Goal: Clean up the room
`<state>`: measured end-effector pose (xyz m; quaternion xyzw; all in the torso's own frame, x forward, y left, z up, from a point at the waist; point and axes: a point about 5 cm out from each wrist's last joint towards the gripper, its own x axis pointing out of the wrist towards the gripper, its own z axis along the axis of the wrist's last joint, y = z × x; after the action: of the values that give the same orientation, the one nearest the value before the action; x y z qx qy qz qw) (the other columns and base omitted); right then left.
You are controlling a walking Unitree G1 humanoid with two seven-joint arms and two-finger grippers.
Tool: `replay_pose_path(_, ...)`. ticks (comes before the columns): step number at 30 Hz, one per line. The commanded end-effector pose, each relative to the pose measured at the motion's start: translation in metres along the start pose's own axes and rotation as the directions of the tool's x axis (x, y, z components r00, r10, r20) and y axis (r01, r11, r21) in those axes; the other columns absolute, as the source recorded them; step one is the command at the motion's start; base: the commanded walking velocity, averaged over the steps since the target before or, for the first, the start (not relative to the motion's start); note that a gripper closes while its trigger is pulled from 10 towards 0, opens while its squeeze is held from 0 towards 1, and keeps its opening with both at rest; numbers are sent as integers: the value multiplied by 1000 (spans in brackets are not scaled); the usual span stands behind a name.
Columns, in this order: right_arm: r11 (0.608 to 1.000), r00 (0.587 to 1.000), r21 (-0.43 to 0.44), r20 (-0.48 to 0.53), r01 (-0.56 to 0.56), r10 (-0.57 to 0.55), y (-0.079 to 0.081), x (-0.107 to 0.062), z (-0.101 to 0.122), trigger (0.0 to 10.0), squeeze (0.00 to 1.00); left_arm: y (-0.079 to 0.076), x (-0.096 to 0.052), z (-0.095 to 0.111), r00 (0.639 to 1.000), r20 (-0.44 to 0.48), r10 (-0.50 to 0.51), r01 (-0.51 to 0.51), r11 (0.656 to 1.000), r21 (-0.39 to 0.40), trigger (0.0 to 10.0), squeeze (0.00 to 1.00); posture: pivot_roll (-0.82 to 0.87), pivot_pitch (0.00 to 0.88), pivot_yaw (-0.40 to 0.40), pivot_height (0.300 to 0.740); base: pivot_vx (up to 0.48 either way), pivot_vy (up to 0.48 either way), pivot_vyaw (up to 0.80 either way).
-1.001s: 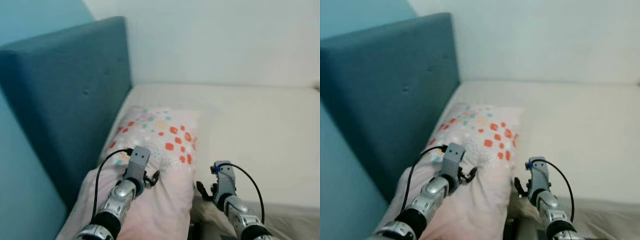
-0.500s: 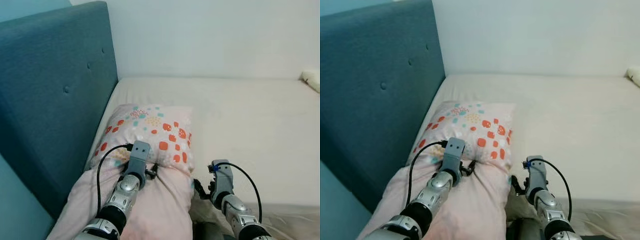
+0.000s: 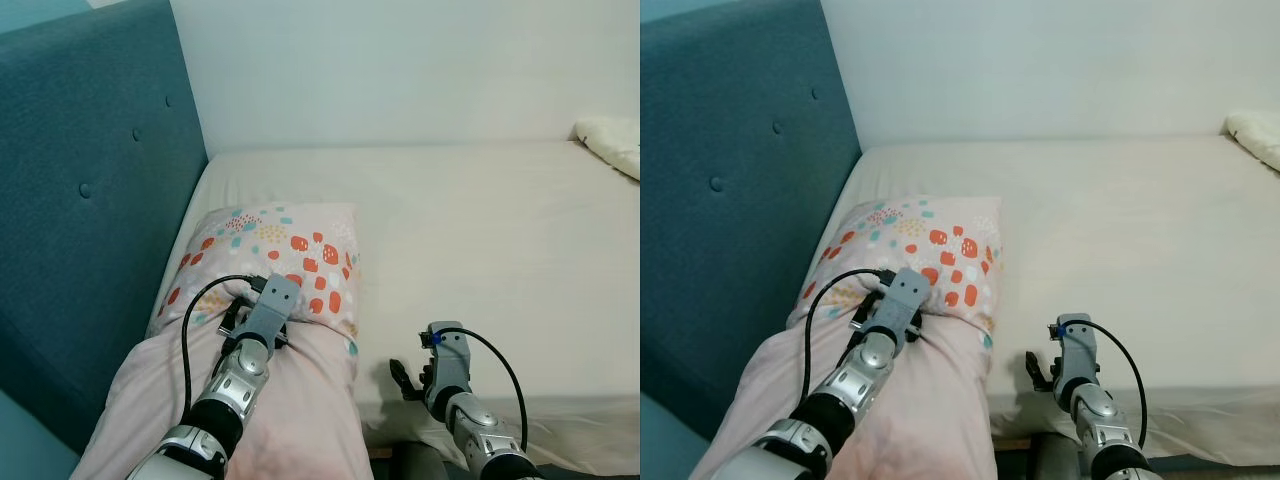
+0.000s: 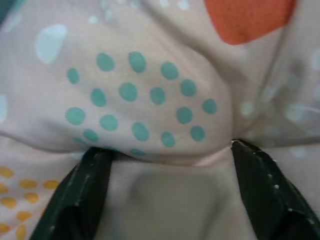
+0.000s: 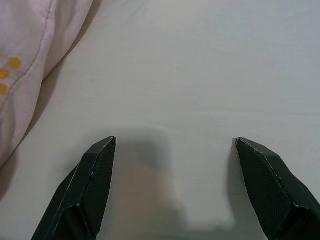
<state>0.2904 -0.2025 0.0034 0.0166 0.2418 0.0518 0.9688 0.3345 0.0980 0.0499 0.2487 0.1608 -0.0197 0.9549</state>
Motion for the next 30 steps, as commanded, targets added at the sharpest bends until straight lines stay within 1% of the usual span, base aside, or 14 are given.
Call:
replay_pose_path(1, 1000, 1000, 4, 12, -4, 4, 4, 0, 0, 10000, 0, 2, -5, -34, 990, -140, -27, 35, 998, 53, 0, 0, -59, 0, 31, 466, 0, 0, 0)
replay_pose_path(2, 1000, 1000, 5, 15, -3, 3, 4, 1, 1, 10000, 0, 0, -7, -42, 982, -180, -49, 58, 997, 43, 0, 0, -60, 0, 31, 466, 0, 0, 0)
replay_pose_path(4, 1000, 1000, 5, 15, -3, 3, 4, 1, 1, 10000, 0, 0, -7, -42, 982, -180, -49, 58, 997, 43, 0, 0, -60, 0, 31, 466, 0, 0, 0)
replay_pose_path(5, 1000, 1000, 6, 17, -2, 2, 4, 1, 2, 10000, 0, -1, -8, -47, 976, -208, -63, 70, 997, 28, 0, 0, -59, 0, 32, 466, 0, 0, 0)
replay_pose_path(7, 1000, 1000, 6, 19, 0, 0, 4, 1, 2, 10000, 0, -2, -9, -52, 968, -240, -77, 76, 997, -10, 0, 0, -60, 0, 33, 466, 0, 0, 0)
replay_pose_path(8, 1000, 1000, 6, 20, 3, -3, 3, 1, 3, 10000, 0, -2, -10, -56, 959, -271, -87, 76, 996, -52, 0, 0, -62, 0, 34, 466, 0, 0, 0)
replay_pose_path(9, 1000, 1000, 6, 20, 3, -3, 3, 1, 3, 10000, 0, -2, -10, -56, 959, -271, -87, 76, 996, -52, 0, 0, -62, 0, 34, 466, 0, 0, 0)
replay_pose_path(10, 1000, 1000, 8, 22, 6, -6, 2, 1, 3, 10000, 0, -1, -11, -59, 950, -297, -96, 71, 993, -94, 0, 0, -64, 0, 34, 466, 0, 0, 0)
replay_pose_path(11, 1000, 1000, 8, 22, 6, -6, 2, 1, 3, 10000, 0, -1, -11, -59, 950, -297, -96, 71, 993, -94, 0, 0, -64, 0, 34, 466, 0, 0, 0)
replay_pose_path(13, 1000, 1000, 10, 26, 11, -12, 0, 1, 4, 10000, 0, 5, -12, -67, 932, -346, -108, 52, 984, -168, 0, 0, -66, 0, 35, 466, 0, 0, 0)
replay_pose_path(27, 1000, 999, 9, 48, 16, -16, -1, 2, 11, 10000, 0, 12, -10, -69, 921, -366, -130, 36, 967, -253, 0, 0, -71, 0, 31, 466, 0, 0, 0)
replay_pose_path(28, 1000, 999, 8, 51, 16, -16, -2, 2, 12, 10000, 0, 12, -8, -64, 932, -331, -148, 34, 944, -328, 0, 0, -71, 0, 30, 466, 0, 0, 0)
replay_pose_path(29, 1000, 999, 8, 51, 16, -16, -2, 2, 12, 10000, 0, 12, -8, -64, 932, -331, -148, 34, 944, -328, 0, 0, -71, 0, 30, 466, 0, 0, 0)
replay_pose_path(30, 1000, 998, 8, 52, 16, -17, -2, 2, 13, 10000, 0, 12, -6, -60, 938, -310, -157, 33, 929, -370, 0, 0, -71, 0, 30, 466, 0, 0, 0)
